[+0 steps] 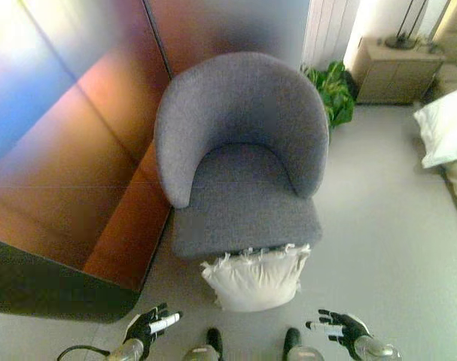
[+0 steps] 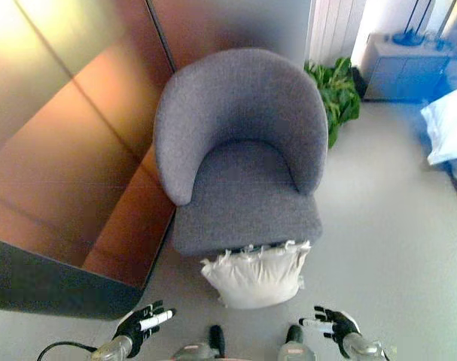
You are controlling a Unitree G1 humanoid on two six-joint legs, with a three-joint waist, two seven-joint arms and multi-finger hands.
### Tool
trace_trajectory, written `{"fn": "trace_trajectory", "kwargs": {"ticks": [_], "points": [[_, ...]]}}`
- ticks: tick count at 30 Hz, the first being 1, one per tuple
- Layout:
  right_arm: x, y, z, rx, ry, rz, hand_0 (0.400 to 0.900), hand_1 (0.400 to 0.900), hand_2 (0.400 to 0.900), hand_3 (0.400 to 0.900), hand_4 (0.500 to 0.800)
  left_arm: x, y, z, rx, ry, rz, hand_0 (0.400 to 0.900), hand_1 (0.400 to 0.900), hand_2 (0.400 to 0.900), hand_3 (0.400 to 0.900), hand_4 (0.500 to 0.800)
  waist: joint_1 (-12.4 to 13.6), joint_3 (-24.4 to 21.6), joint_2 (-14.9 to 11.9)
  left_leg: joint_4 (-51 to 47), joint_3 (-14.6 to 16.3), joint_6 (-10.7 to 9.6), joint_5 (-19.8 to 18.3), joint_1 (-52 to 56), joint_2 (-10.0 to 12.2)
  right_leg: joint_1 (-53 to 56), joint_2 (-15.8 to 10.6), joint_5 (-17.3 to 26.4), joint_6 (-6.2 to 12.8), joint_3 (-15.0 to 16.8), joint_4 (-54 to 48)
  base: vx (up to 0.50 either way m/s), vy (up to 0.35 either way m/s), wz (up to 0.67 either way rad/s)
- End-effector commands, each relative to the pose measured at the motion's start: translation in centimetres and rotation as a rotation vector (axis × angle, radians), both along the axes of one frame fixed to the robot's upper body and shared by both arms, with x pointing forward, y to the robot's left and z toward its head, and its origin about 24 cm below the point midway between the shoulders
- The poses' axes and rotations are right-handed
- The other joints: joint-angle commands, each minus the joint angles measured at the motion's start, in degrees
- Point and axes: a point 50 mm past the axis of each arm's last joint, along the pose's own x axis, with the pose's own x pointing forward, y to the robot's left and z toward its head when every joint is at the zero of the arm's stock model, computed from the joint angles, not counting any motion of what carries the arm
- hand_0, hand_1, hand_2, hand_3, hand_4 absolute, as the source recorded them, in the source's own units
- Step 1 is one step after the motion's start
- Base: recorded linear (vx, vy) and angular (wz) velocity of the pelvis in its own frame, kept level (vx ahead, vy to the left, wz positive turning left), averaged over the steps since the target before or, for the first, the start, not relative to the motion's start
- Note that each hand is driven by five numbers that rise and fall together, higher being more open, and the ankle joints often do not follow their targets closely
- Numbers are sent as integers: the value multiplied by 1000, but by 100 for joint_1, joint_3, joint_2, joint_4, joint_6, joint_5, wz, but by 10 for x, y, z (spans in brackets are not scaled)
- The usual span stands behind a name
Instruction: Pick up the pillow and put it on the sofa.
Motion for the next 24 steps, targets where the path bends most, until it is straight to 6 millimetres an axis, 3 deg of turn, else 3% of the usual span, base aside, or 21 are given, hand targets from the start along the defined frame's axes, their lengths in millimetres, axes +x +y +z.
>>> {"fn": "trace_trajectory", "kwargs": {"ticks": [1,6,13,18,24], "points": [[53,11,27,-5,-233,52,900,900,900,900,800,42,31,31,102,-167,35,900,900,900,900,800,-222,361,-433,680,-173,-70,-297,-566,44,-196,-191,-739,-42,306,557,-102,5,-4],[85,25,47,-2,-360,111,900,900,900,900,800,77,41,56,121,-271,81,900,900,900,900,800,-315,834,-543,1244,-184,-14,-286,-1435,81,-1176,-52,-718,-159,502,1190,-143,8,-14],[112,41,76,24,-527,161,900,900,900,900,800,120,53,95,132,-387,118,900,900,900,900,800,-439,1258,-905,1977,-241,76,-480,-2404,81,-2244,33,-710,-110,772,1884,-65,4,-14],[114,47,81,42,-560,141,900,900,900,900,800,143,58,119,110,-473,156,900,900,900,900,800,-538,1409,-1151,2224,-279,107,-574,-2803,52,-2679,70,-693,-79,909,2125,-33,-8,-14],[101,43,68,50,-504,101,900,900,900,900,800,160,72,146,74,-550,253,900,900,900,900,800,-649,1522,-1367,2414,-349,135,-628,-3214,55,-3055,173,-595,-71,1022,2197,-16,-37,-15]]}}
